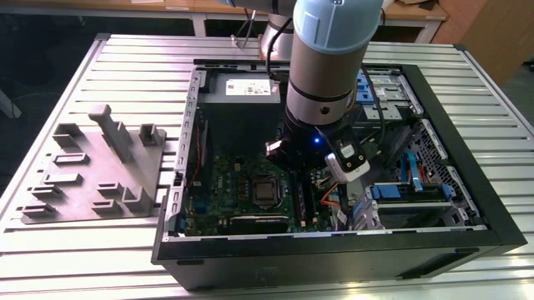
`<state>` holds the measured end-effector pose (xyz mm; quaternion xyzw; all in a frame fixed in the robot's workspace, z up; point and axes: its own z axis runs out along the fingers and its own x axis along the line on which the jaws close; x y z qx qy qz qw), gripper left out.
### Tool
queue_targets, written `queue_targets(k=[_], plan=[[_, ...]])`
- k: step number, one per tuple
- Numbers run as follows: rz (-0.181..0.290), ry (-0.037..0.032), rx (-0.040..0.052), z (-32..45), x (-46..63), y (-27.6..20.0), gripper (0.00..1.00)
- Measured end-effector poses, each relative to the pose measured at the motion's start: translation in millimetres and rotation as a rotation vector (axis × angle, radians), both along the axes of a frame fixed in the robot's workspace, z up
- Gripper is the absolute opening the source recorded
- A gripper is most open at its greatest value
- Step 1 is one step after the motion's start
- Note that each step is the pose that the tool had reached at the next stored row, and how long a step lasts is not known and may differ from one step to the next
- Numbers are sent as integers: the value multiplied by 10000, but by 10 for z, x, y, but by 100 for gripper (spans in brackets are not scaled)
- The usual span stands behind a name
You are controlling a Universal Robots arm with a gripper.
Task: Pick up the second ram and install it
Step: 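Insert the second ram into the second slot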
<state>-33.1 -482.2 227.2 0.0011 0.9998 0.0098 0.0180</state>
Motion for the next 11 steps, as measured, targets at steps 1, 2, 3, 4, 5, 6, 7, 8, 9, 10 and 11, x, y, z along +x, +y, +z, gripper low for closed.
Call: queue_targets(k=[1,2,3,4,5,6,7,8,9,10,11], plan=[[-1,0,1,-2,0,-1,11],[-1,1,-1,-3,0,-2,11],[-1,1,-4,-3,0,-2,11],[0,1,-4,-3,0,-2,11],[0,2,-4,-3,0,-2,11],[0,1,-3,-5,0,-3,11],[0,1,-3,-7,-1,-3,11],[0,1,-2,-8,-1,-3,11],[0,0,-3,-10,-1,-3,11],[1,1,-2,-11,-1,-4,11],[0,1,-3,-13,-1,-4,11]])
